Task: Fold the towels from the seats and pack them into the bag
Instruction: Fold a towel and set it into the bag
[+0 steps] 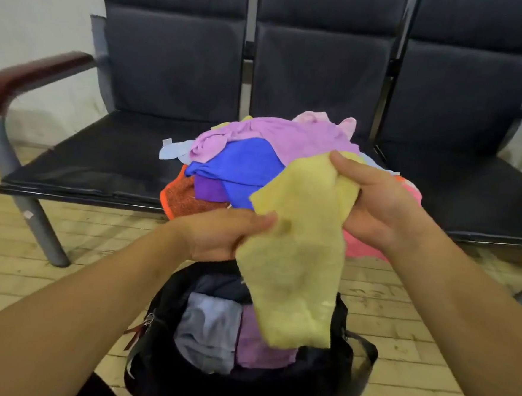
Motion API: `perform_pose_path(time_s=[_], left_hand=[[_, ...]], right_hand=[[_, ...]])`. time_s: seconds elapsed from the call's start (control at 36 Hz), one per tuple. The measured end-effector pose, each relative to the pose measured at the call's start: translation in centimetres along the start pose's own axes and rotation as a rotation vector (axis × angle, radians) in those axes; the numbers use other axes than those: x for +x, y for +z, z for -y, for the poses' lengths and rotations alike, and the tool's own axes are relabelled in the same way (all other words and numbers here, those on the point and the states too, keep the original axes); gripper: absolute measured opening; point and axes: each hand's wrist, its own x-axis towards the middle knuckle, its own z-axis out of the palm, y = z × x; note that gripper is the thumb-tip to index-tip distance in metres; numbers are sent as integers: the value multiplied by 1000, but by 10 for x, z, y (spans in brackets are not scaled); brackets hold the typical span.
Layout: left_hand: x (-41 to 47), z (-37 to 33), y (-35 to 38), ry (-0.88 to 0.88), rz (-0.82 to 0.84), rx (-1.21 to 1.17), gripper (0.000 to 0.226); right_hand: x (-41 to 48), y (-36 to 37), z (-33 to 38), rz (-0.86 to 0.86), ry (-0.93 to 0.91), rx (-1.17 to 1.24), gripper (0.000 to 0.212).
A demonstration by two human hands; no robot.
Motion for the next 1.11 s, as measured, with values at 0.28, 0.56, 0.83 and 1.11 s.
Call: perform_pose_path(time_s=[0.28, 0.56, 0.83, 1.11], left_hand=[[7, -8, 21, 167, -103, -177, 20], [7, -27, 36, 209, -257, -538, 29], [-6, -33, 5, 85, -417, -215, 19], [1, -24, 2, 188, -371, -5, 27]], right_hand=[[0, -30, 19, -224, 52, -256, 34], [-13, -31, -16, 57, 257, -203, 69], [-13, -30, -7, -82, 89, -179, 28], [-13, -38, 9, -96, 42, -242, 43]])
